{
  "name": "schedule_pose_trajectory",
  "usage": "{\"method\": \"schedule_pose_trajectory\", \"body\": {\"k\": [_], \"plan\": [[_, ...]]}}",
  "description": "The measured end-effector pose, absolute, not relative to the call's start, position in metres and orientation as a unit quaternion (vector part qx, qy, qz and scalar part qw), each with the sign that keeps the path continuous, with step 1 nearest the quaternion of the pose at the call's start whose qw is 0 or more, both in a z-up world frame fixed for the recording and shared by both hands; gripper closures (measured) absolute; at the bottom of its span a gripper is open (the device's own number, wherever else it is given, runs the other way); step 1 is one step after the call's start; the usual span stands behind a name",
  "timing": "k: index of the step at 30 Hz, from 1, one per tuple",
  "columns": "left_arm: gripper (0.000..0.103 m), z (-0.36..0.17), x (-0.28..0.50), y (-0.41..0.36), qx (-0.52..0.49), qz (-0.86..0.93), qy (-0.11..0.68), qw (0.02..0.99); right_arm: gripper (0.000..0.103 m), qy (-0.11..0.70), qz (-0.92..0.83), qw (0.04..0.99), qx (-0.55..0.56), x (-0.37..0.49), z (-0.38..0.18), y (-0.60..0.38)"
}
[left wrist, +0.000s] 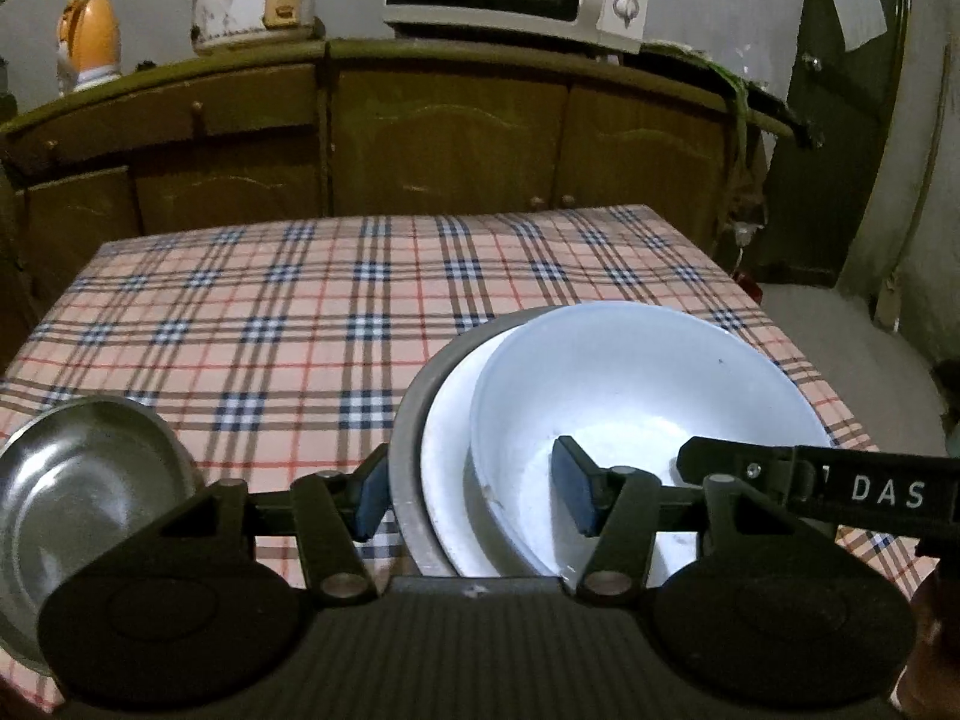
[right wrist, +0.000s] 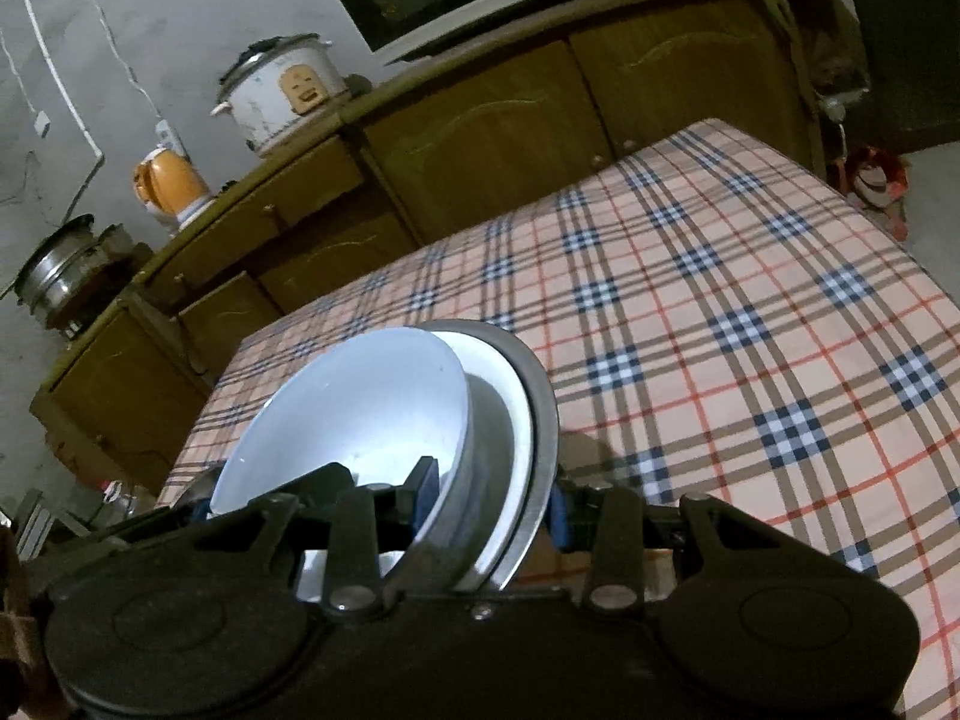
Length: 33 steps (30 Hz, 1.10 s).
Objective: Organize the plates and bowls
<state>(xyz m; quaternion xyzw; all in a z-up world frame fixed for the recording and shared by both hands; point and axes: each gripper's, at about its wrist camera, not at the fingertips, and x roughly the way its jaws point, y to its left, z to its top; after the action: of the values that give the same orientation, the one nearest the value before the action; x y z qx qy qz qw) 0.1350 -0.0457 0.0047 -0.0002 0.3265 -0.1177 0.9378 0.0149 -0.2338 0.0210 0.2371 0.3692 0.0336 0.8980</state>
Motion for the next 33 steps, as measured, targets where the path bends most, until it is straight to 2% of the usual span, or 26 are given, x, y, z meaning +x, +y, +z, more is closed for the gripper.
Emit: {"method": "schedule_pose_trajectory", "body": {"k": [20,33], "plan": [[0.047,0.031,0.106,0.016,0.000,-0.059,0.296,0.953,0.057,0.363,0.090,0.904,0.206,0.023,0.043,-0.154],[0.046,0.028,0.094,0.080,-0.011,-0.018,0.290,0.957,0.057,0.362,0.127,0.904,0.187,0.047,0.038,-0.078]]}}
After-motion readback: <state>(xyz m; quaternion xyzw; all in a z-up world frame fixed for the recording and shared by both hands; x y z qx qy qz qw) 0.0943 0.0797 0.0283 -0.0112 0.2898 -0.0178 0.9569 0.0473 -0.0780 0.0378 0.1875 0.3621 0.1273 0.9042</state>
